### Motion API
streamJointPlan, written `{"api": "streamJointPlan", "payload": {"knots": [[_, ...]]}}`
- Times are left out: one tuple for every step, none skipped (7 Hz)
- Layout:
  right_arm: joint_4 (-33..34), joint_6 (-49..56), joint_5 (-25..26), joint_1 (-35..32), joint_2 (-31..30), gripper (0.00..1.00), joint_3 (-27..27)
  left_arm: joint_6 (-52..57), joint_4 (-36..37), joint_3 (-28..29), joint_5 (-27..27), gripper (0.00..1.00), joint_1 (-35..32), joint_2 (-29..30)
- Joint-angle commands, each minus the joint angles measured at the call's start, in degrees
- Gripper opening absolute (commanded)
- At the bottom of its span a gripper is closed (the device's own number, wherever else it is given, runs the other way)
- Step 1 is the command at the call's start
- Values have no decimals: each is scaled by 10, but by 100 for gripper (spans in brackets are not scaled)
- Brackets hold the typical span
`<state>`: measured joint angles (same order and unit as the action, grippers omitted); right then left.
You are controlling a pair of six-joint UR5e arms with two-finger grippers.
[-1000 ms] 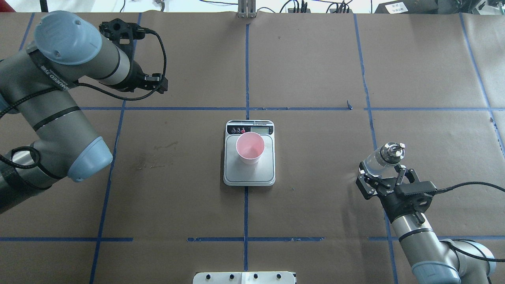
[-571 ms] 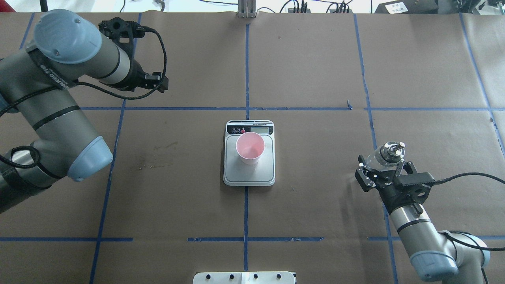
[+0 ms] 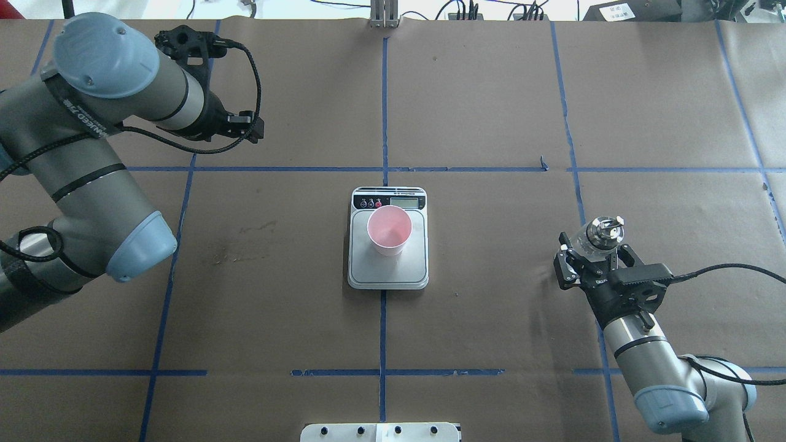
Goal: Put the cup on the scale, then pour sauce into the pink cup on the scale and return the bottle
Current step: 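Lift the sauce bottle with the right gripper and carry it toward the scale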
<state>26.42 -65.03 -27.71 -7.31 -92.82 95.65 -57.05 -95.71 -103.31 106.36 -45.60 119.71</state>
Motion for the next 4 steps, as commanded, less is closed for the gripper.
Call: {"api": "streamJointPlan", "payload": {"knots": [[-8,18,6,-4,26,0,23,-11,0,-3,1,83,2,1],[-4,78,6,-8,33,0,31,-18,0,-5,2,83,2,1],[-1,95,3,-15,44,0,31,-18,0,-7,1,82,1,1],[25,104,-2,-24,64,0,31,-12,0,-21,2,82,-1,-4]]}}
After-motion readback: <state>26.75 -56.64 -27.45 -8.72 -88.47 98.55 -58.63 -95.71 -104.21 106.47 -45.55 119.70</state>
